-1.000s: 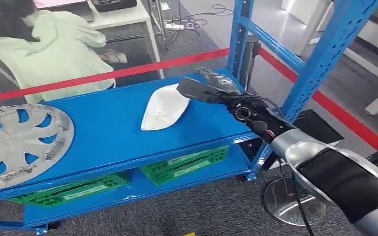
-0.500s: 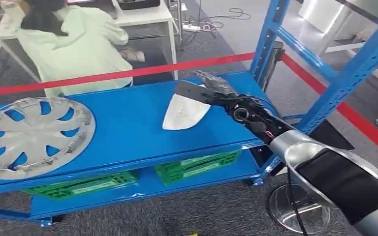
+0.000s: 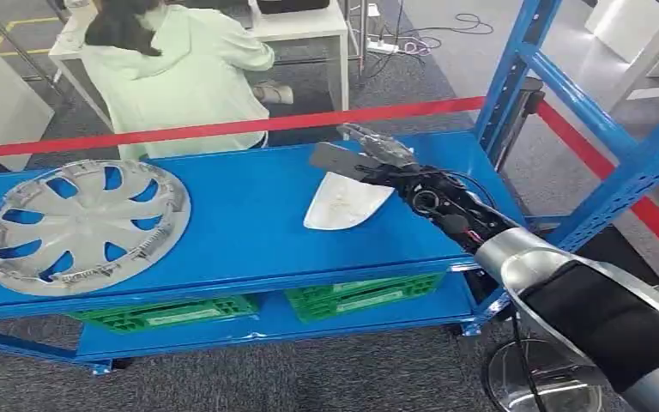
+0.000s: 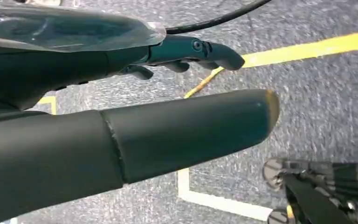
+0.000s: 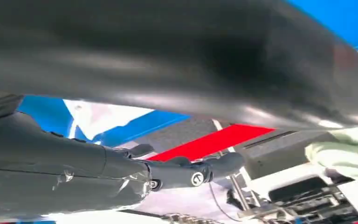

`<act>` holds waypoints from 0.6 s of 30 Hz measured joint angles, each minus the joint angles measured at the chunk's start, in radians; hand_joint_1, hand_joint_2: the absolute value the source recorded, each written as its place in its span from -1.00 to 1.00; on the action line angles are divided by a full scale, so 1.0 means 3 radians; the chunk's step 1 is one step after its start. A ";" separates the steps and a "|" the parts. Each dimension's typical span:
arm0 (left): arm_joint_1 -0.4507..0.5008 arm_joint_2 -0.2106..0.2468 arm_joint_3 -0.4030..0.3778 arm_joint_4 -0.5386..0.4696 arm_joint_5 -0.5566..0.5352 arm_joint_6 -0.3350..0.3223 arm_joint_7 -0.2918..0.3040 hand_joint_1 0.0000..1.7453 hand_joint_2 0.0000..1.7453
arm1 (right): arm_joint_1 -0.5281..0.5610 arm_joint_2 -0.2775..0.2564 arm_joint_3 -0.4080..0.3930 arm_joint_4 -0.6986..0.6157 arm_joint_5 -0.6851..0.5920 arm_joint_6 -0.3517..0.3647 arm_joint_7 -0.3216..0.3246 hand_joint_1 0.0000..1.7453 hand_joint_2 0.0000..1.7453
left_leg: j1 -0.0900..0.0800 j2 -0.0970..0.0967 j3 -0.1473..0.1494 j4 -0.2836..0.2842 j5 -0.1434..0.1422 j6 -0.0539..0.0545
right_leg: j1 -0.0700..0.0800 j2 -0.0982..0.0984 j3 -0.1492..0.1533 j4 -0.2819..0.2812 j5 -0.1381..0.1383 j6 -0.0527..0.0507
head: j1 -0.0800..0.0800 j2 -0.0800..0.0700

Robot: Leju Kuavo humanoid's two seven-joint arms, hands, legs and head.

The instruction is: Take the parts from the cabinet and place them on the table.

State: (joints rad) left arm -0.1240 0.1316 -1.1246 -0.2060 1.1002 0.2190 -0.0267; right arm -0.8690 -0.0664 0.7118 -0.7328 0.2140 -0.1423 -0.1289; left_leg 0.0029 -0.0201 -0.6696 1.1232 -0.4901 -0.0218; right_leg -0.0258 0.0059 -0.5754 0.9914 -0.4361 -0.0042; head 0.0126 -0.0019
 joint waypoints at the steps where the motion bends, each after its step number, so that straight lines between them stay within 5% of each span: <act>1: 0.0001 0.0000 0.0000 0.0000 0.0000 0.0000 0.0000 -1.00 -1.00 | 0.0006 0.0000 0.0004 0.0000 0.0000 -0.0006 0.0001 -1.00 -1.00 | 0.0010 0.0020 -0.0132 0.0271 -0.0109 -0.0016 | 0.0002 -0.0013 0.0000 0.0000 -0.0002 -0.0001 | -0.0004 0.0000; 3: 0.0005 -0.0001 0.0000 0.0000 0.0000 0.0000 0.0005 -1.00 -1.00 | 0.0021 0.0000 0.0003 0.0000 0.0000 -0.0010 0.0010 -1.00 -1.00 | 0.0023 0.0038 -0.0289 0.0552 -0.0157 -0.0029 | 0.0000 -0.0037 -0.0002 0.0000 -0.0005 -0.0002 | -0.0019 0.0000; 5: 0.0004 -0.0003 0.0000 0.0000 0.0000 0.0000 0.0005 -1.00 -1.00 | 0.0023 0.0000 0.0001 0.0000 -0.0009 -0.0004 0.0023 -1.00 -1.00 | 0.0030 0.0041 -0.0115 0.0177 0.0075 -0.0012 | 0.0000 -0.0050 0.0002 0.0000 -0.0008 0.0002 | -0.0020 0.0000; 6: 0.0002 -0.0001 0.0000 0.0000 0.0000 0.0000 0.0005 -1.00 -1.00 | 0.0021 0.0000 0.0000 -0.0001 -0.0009 -0.0004 0.0034 -1.00 1.00 | 0.0028 0.0045 0.0063 -0.0167 0.0226 0.0010 | 0.0001 -0.0054 0.0009 0.0000 -0.0012 0.0008 | -0.0020 0.0000; 7: -0.0001 0.0002 0.0000 0.0000 0.0000 0.0000 0.0005 -1.00 -1.00 | 0.0018 0.0000 0.0000 -0.0003 -0.0009 -0.0003 0.0046 -1.00 1.00 | 0.0019 0.0065 0.0221 -0.0458 0.0328 0.0038 | 0.0001 -0.0057 0.0015 -0.0002 -0.0016 0.0013 | -0.0024 0.0000; 8: -0.0003 0.0010 0.0000 0.0000 0.0000 0.0000 0.0005 -1.00 -1.00 | 0.0017 0.0000 -0.0001 -0.0003 -0.0009 0.0000 0.0053 -1.00 1.00 | 0.0004 0.0086 0.0251 -0.0558 0.0288 0.0049 | 0.0006 -0.0061 0.0015 -0.0003 -0.0019 0.0020 | -0.0020 0.0000; 12: -0.0008 0.0014 0.0000 0.0000 0.0005 0.0000 0.0009 -1.00 -1.00 | 0.0023 -0.0003 0.0000 -0.0001 0.0009 0.0008 0.0121 -1.00 1.00 | -0.0031 0.0072 0.0254 -0.0556 0.0287 0.0094 | 0.0004 -0.0061 0.0029 -0.0039 -0.0015 0.0090 | -0.0018 0.0000; 14: -0.0005 0.0010 0.0000 0.0000 0.0010 0.0000 0.0010 -1.00 -1.00 | 0.0023 -0.0011 -0.0006 -0.0001 -0.0014 0.0032 0.0161 -1.00 1.00 | 0.0005 0.0070 0.0307 -0.0642 0.0327 0.0135 | 0.0000 -0.0055 0.0035 -0.0013 -0.0046 0.0129 | -0.0001 0.0000; 15: -0.0007 0.0006 0.0000 0.0000 0.0010 0.0000 0.0010 -1.00 -1.00 | 0.0018 -0.0018 -0.0008 0.0001 -0.0019 0.0051 0.0188 -1.00 1.00 | 0.0002 0.0063 0.0319 -0.0659 0.0330 0.0156 | 0.0013 -0.0038 -0.0030 0.0130 -0.0149 0.0126 | 0.0013 0.0000; 18: -0.0012 0.0003 0.0000 0.0000 0.0014 0.0000 0.0015 -1.00 -1.00 | 0.0048 -0.0025 -0.0005 0.0013 -0.0042 0.0094 0.0257 -1.00 1.00 | -0.0005 0.0057 0.0323 -0.0656 0.0321 0.0176 | 0.0023 -0.0025 -0.0419 0.0935 -0.0504 0.0139 | 0.0043 0.0000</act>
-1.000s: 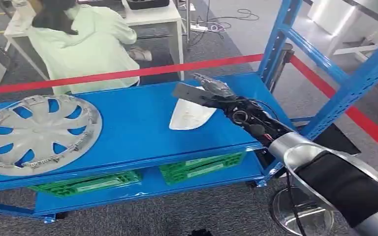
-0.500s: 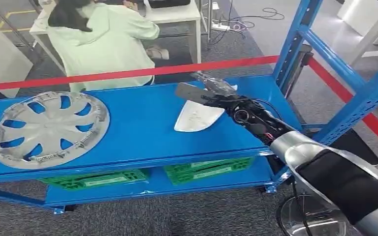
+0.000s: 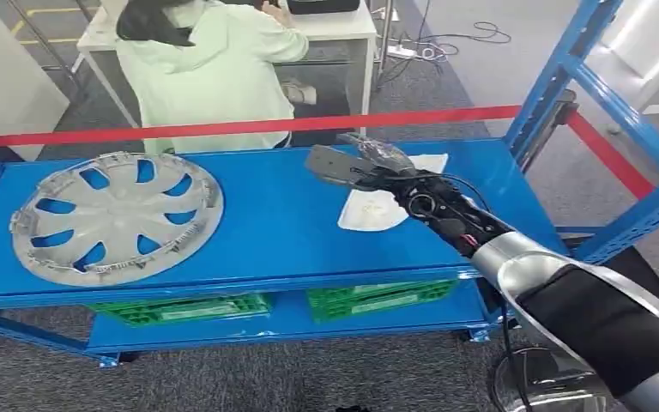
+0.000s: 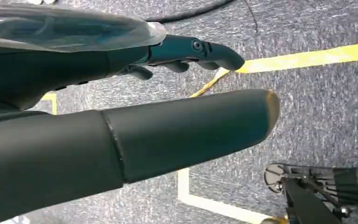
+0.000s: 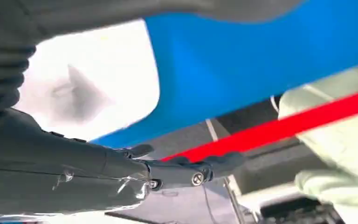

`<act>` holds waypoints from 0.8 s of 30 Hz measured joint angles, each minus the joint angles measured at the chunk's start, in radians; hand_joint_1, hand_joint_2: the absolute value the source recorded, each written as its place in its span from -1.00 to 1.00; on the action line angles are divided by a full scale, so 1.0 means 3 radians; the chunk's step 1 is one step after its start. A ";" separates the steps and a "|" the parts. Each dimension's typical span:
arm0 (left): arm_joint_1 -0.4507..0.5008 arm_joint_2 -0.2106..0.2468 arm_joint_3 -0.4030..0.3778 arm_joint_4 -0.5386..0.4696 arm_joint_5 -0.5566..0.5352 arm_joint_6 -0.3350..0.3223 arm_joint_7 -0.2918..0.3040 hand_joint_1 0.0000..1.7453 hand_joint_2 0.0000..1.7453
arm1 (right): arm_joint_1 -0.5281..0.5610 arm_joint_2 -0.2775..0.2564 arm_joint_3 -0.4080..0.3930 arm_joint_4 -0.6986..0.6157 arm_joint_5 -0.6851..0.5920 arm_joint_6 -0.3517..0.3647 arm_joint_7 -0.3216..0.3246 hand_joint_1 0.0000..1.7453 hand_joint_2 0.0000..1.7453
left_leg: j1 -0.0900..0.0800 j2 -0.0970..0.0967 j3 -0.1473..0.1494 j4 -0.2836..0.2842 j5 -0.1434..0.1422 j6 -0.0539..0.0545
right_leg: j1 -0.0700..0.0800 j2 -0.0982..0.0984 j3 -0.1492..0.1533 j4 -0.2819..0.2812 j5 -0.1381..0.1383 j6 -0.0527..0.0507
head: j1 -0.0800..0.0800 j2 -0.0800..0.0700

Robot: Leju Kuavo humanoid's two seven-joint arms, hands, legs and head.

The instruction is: Take the parts from the cabinet and place them on the table.

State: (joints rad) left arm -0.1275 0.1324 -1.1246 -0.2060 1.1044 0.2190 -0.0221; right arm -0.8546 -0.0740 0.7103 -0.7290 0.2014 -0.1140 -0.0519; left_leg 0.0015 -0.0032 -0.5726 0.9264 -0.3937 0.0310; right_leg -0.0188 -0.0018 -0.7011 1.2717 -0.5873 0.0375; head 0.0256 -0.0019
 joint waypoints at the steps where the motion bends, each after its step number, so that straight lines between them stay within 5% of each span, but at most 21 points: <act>1: 0.0000 0.0000 -0.0001 0.0000 0.0001 0.0000 0.0000 -1.00 -1.00 | 0.0017 -0.0009 0.0000 0.0006 -0.0019 0.0019 0.0015 -1.00 1.00 | 0.0000 -0.0016 0.0000 0.0008 -0.0003 0.0003 | -0.0001 -0.0001 -0.0068 0.0116 0.0000 0.0004 | 0.0005 0.0000; 3: 0.0007 -0.0001 -0.0001 0.0000 0.0005 0.0000 0.0001 -1.00 -1.00 | 0.0022 -0.0017 -0.0001 0.0023 -0.0027 0.0028 0.0032 -1.00 1.00 | 0.0002 -0.0042 0.0011 0.0024 -0.0020 -0.0002 | -0.0004 -0.0002 0.0044 -0.0165 0.0227 0.0002 | 0.0040 0.0000; 5: 0.0010 -0.0008 -0.0001 0.0000 0.0005 0.0000 0.0002 -1.00 -1.00 | 0.0010 -0.0018 -0.0004 0.0024 -0.0027 0.0028 0.0032 -1.00 1.00 | 0.0007 -0.0063 0.0032 0.0056 -0.0054 -0.0031 | -0.0004 0.0003 0.0336 -0.0783 0.0539 -0.0009 | 0.0066 0.0000; 6: 0.0008 -0.0008 -0.0001 0.0000 0.0005 0.0000 0.0001 -1.00 -1.00 | 0.0002 -0.0019 -0.0004 0.0028 -0.0027 0.0028 0.0032 -1.00 1.00 | -0.0013 -0.0068 0.0019 0.0088 -0.0075 -0.0053 | 0.0003 0.0021 0.0403 -0.0924 0.0521 -0.0015 | 0.0067 0.0000; 9: 0.0007 -0.0008 -0.0003 0.0000 0.0017 0.0000 0.0004 -1.00 -1.00 | 0.0001 -0.0019 -0.0003 0.0036 -0.0037 0.0061 0.0078 -1.00 1.00 | -0.0010 -0.0077 0.0002 0.0092 -0.0074 -0.0088 | 0.0023 0.0020 0.0392 -0.0941 0.0520 -0.0072 | 0.0025 0.0000; 11: 0.0010 -0.0006 -0.0003 0.0000 0.0020 0.0000 0.0006 -1.00 -1.00 | -0.0009 -0.0018 -0.0003 0.0032 -0.0103 0.0100 0.0116 -1.00 1.00 | -0.0002 -0.0062 -0.0004 0.0124 -0.0099 -0.0118 | -0.0008 0.0010 0.0411 -0.0970 0.0542 -0.0110 | 0.0024 0.0000; 12: 0.0008 -0.0011 -0.0003 0.0000 0.0022 0.0000 0.0008 -1.00 -1.00 | -0.0013 -0.0020 -0.0008 0.0019 -0.0126 0.0127 0.0150 -1.00 1.00 | -0.0001 -0.0035 -0.0049 0.0234 -0.0175 -0.0145 | -0.0014 0.0009 0.0415 -0.0973 0.0542 -0.0119 | -0.0004 0.0000; 15: 0.0012 -0.0005 -0.0003 0.0000 0.0020 0.0000 0.0008 -1.00 -1.00 | -0.0006 -0.0024 -0.0008 -0.0024 -0.0146 0.0173 0.0282 -1.00 1.00 | 0.0027 -0.0018 -0.0443 0.1043 -0.0531 -0.0200 | -0.0012 0.0007 0.0413 -0.0972 0.0539 -0.0137 | -0.0039 0.0000; 16: 0.0013 -0.0006 -0.0004 0.0000 0.0020 0.0000 0.0008 -1.00 -1.00 | 0.0001 -0.0027 -0.0008 -0.0040 -0.0146 0.0184 0.0303 -1.00 1.00 | 0.0031 -0.0017 -0.0534 0.1197 -0.0551 -0.0204 | -0.0013 0.0007 0.0414 -0.0972 0.0537 -0.0136 | -0.0047 0.0000; 18: 0.0013 -0.0008 -0.0005 0.0000 0.0013 0.0000 0.0006 -1.00 -1.00 | 0.0007 -0.0033 -0.0008 -0.0069 -0.0146 0.0194 0.0320 -1.00 1.00 | 0.0036 -0.0016 -0.0474 0.0996 -0.0375 -0.0190 | -0.0012 0.0008 0.0421 -0.0972 0.0533 -0.0134 | -0.0055 0.0000; 20: 0.0012 -0.0005 -0.0005 0.0000 0.0009 0.0000 0.0005 -1.00 -1.00 | 0.0002 -0.0037 -0.0010 -0.0107 -0.0146 0.0194 0.0322 -1.00 1.00 | 0.0031 -0.0012 -0.0154 0.0332 -0.0056 -0.0149 | -0.0012 0.0008 0.0444 -0.0976 0.0525 -0.0124 | -0.0055 0.0000; 21: 0.0011 0.0000 -0.0005 0.0000 0.0008 0.0000 0.0004 -1.00 -1.00 | -0.0004 -0.0038 -0.0011 -0.0123 -0.0146 0.0194 0.0322 -1.00 1.00 | 0.0018 0.0008 -0.0043 0.0093 -0.0018 -0.0122 | -0.0013 0.0007 0.0448 -0.0981 0.0521 -0.0116 | -0.0055 0.0000; 24: -0.0001 0.0005 -0.0008 0.0000 0.0005 0.0000 0.0003 -1.00 -1.00 | 0.0005 -0.0052 -0.0011 -0.0154 -0.0146 0.0196 0.0347 -1.00 1.00 | -0.0025 0.0002 -0.0040 0.0078 -0.0037 -0.0081 | -0.0012 0.0010 0.0451 -0.0992 0.0510 -0.0057 | -0.0052 0.0000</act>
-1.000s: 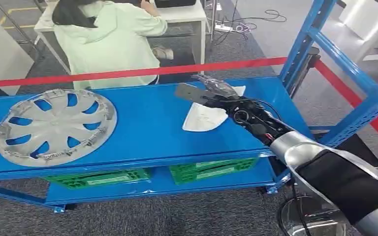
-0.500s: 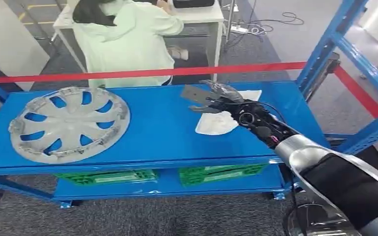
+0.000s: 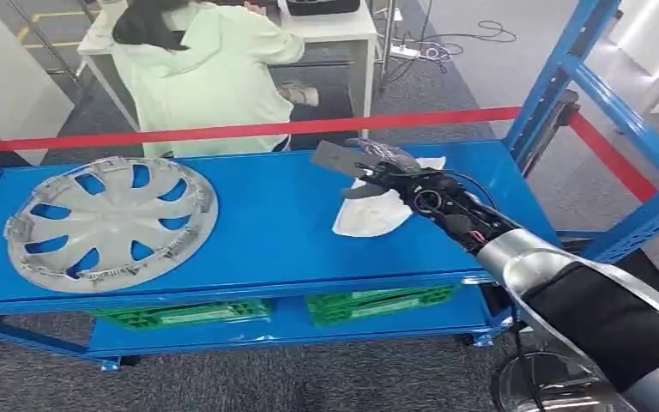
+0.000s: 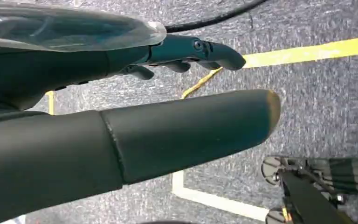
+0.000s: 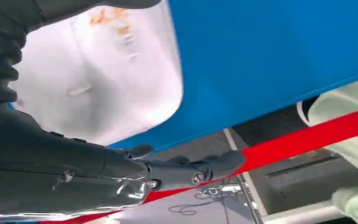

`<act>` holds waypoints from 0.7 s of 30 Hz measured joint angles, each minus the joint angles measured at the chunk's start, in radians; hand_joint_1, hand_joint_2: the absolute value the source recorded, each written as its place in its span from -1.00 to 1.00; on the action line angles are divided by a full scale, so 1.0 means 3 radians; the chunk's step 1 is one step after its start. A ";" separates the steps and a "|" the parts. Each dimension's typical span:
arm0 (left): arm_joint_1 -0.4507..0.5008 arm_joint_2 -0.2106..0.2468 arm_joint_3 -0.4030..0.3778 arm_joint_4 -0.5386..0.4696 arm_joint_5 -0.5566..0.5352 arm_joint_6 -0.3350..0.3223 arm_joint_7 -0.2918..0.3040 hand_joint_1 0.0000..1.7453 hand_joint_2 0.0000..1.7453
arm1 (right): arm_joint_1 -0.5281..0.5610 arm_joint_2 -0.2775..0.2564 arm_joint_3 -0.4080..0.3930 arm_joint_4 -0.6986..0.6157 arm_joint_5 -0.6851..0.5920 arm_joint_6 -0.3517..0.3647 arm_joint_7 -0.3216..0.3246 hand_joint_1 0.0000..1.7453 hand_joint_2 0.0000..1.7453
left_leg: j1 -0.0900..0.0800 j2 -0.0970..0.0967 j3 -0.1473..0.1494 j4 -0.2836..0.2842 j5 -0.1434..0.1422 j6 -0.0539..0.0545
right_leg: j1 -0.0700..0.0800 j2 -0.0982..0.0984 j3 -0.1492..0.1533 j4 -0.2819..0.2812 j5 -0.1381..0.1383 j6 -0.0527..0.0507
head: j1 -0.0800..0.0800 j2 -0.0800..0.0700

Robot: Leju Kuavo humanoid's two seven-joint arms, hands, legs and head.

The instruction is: Take the parts from the cabinet and place them on the table.

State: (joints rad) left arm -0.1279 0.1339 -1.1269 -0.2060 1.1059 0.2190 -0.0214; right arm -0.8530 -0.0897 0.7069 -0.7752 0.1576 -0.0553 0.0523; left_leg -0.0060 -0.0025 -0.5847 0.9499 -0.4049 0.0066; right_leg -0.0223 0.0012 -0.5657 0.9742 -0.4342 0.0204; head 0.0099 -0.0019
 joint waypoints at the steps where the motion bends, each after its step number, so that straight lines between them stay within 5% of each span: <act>1: 0.0001 0.0003 -0.0001 0.0000 0.0000 0.0000 0.0000 -1.00 -1.00 | 0.0001 -0.0001 0.0000 -0.0019 0.0000 0.0001 0.0004 -1.00 1.00 | -0.0004 -0.0003 0.0003 -0.0009 0.0006 0.0018 | -0.0004 0.0000 0.0009 -0.0022 0.0007 0.0024 | -0.0001 0.0000; 3: 0.0003 -0.0004 -0.0004 0.0000 0.0000 0.0000 0.0000 -1.00 -1.00 | 0.0001 -0.0041 -0.0005 -0.0056 0.0000 0.0001 0.0005 -1.00 1.00 | 0.0026 -0.0002 0.0051 -0.0094 0.0050 0.0056 | -0.0001 0.0002 -0.0014 0.0054 -0.0059 0.0049 | 0.0014 0.0000; 6: 0.0000 -0.0005 -0.0010 0.0000 0.0000 0.0000 0.0000 -1.00 -1.00 | 0.0039 -0.0058 -0.0005 -0.0107 0.0000 0.0001 0.0038 -1.00 1.00 | 0.0022 0.0001 0.0059 -0.0096 0.0044 0.0088 | 0.0012 0.0004 -0.0356 0.0820 -0.0459 0.0068 | 0.0048 0.0000; 8: 0.0001 -0.0005 -0.0013 0.0000 0.0000 0.0000 0.0000 -1.00 -1.00 | 0.0095 -0.0094 -0.0005 -0.0135 -0.0006 0.0017 0.0078 -1.00 1.00 | 0.0021 -0.0022 0.0063 -0.0089 0.0039 0.0092 | 0.0011 0.0003 -0.0475 0.1060 -0.0482 0.0080 | 0.0062 0.0000; 9: 0.0008 -0.0011 -0.0014 0.0000 0.0000 0.0000 0.0000 -1.00 -1.00 | 0.0108 -0.0107 -0.0006 -0.0153 -0.0006 0.0033 0.0089 -1.00 1.00 | 0.0036 -0.0029 0.0067 -0.0082 0.0031 0.0091 | 0.0001 0.0003 -0.0418 0.0928 -0.0384 0.0096 | 0.0080 0.0000; 11: 0.0014 -0.0017 -0.0014 0.0000 -0.0001 0.0000 0.0000 -1.00 -1.00 | 0.0111 -0.0125 -0.0013 -0.0205 -0.0006 0.0050 0.0099 -1.00 1.00 | 0.0058 -0.0038 0.0067 -0.0035 0.0000 0.0066 | -0.0034 0.0001 -0.0121 0.0323 -0.0077 0.0183 | 0.0085 0.0000; 12: 0.0013 -0.0009 -0.0014 0.0000 -0.0001 0.0000 0.0001 -1.00 -1.00 | 0.0112 -0.0128 -0.0014 -0.0234 -0.0006 0.0051 0.0104 -1.00 1.00 | 0.0064 -0.0041 0.0061 0.0009 -0.0028 0.0042 | -0.0070 0.0004 0.0024 0.0014 0.0002 0.0236 | 0.0097 0.0000; 13: 0.0008 0.0026 -0.0014 0.0006 0.0000 0.0001 0.0000 -1.00 -1.00 | 0.0115 -0.0128 -0.0010 -0.0251 -0.0006 0.0055 0.0114 -1.00 1.00 | 0.0035 -0.0055 0.0039 0.0047 -0.0049 0.0023 | -0.0048 0.0035 0.0044 0.0001 -0.0046 0.0232 | 0.0118 0.0000; 14: 0.0005 0.0010 -0.0015 0.0005 0.0000 0.0000 -0.0001 -1.00 -1.00 | 0.0134 -0.0132 -0.0014 -0.0296 -0.0008 0.0071 0.0141 -1.00 1.00 | 0.0039 -0.0057 0.0035 0.0052 -0.0050 0.0025 | -0.0035 0.0037 0.0033 0.0004 -0.0038 0.0059 | 0.0106 0.0000; 16: 0.0007 0.0003 -0.0015 0.0005 0.0010 0.0001 -0.0004 -1.00 -1.00 | 0.0193 -0.0142 -0.0018 -0.0407 -0.0057 0.0117 0.0190 -1.00 1.00 | 0.0041 -0.0061 0.0038 0.0031 -0.0041 0.0012 | -0.0023 0.0034 0.0027 0.0005 -0.0024 0.0078 | 0.0074 0.0000; 21: 0.0013 0.0004 -0.0017 0.0005 0.0031 0.0001 -0.0003 -1.00 -1.00 | 0.0293 -0.0205 -0.0031 -0.0733 -0.0062 0.0132 0.0326 -1.00 1.00 | 0.0047 -0.0055 0.0051 -0.0003 -0.0026 -0.0012 | -0.0018 0.0045 0.0012 0.0005 -0.0020 0.0058 | 0.0039 0.0000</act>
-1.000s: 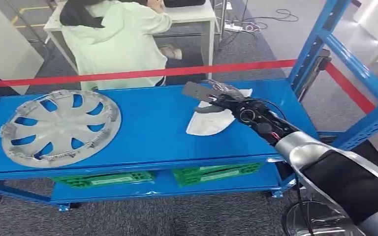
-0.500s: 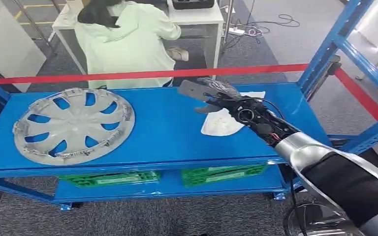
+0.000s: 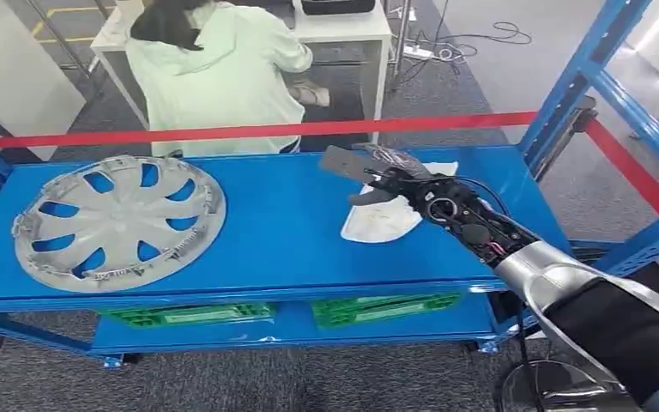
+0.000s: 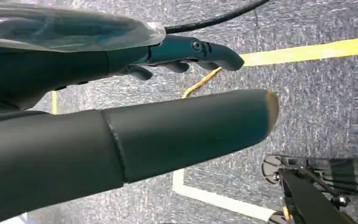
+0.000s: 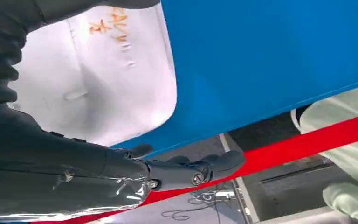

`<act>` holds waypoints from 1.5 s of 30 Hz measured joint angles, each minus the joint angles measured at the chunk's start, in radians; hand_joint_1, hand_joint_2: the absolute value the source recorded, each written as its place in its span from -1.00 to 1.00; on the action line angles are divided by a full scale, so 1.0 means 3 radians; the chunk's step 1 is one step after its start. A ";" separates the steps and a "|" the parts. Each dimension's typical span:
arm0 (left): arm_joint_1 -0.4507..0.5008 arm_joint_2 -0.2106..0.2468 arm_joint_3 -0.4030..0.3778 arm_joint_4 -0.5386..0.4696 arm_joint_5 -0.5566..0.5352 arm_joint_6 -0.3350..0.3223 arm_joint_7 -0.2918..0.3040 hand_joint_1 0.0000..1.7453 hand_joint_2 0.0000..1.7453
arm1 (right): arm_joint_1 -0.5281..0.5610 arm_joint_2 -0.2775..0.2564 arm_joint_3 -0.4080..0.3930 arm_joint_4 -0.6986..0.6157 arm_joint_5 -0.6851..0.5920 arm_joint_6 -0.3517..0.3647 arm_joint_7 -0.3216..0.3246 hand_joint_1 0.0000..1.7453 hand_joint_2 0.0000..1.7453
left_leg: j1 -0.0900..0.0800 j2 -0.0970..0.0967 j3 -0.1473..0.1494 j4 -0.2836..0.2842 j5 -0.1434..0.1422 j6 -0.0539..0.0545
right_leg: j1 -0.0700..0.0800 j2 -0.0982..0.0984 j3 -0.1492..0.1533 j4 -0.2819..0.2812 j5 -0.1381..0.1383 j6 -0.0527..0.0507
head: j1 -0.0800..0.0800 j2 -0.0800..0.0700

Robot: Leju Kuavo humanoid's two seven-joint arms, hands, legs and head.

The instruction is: Take the parts from the cabinet and place them on the table.

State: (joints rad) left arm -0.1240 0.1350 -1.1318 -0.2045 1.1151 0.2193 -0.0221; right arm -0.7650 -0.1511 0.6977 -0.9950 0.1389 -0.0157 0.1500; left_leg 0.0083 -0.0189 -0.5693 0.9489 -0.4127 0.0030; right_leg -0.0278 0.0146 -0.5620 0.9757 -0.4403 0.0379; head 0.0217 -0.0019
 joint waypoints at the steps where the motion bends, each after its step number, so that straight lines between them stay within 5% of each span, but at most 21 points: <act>1: 0.0001 0.0000 0.0000 0.0000 0.0001 0.0000 0.0001 -1.00 -1.00 | 0.0047 -0.0028 -0.0008 -0.0120 0.0009 -0.0016 0.0038 -1.00 1.00 | 0.0002 -0.0001 0.0003 -0.0006 0.0000 0.0000 | 0.0003 -0.0002 0.0002 0.0000 -0.0006 -0.0010 | 0.0000 0.0000; 23: 0.0005 -0.0004 0.0000 0.0000 0.0044 0.0000 0.0003 -1.00 -1.00 | 0.0700 -0.0392 -0.0132 -0.1474 0.0140 0.0018 0.0521 -1.00 1.00 | 0.0006 -0.0002 0.0017 -0.0016 -0.0003 -0.0032 | 0.0019 -0.0003 0.0017 -0.0003 -0.0008 -0.0033 | -0.0015 0.0000; 45: 0.0005 -0.0025 0.0000 0.0000 0.0038 -0.0011 0.0018 -1.00 -1.00 | 0.0918 -0.0517 -0.0159 -0.1529 0.0182 0.0154 0.0697 -1.00 1.00 | 0.0006 -0.0003 0.0017 -0.0016 -0.0003 -0.0032 | 0.0020 -0.0003 0.0018 -0.0003 -0.0008 -0.0033 | -0.0015 0.0000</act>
State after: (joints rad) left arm -0.1223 0.1274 -1.1318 -0.2045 1.1265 0.2159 -0.0168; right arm -0.4896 -0.3063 0.6500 -1.4538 0.1934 0.0305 0.3590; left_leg 0.0102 -0.0197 -0.5642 0.9441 -0.4136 -0.0067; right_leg -0.0219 0.0136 -0.5567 0.9747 -0.4426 0.0281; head 0.0172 -0.0019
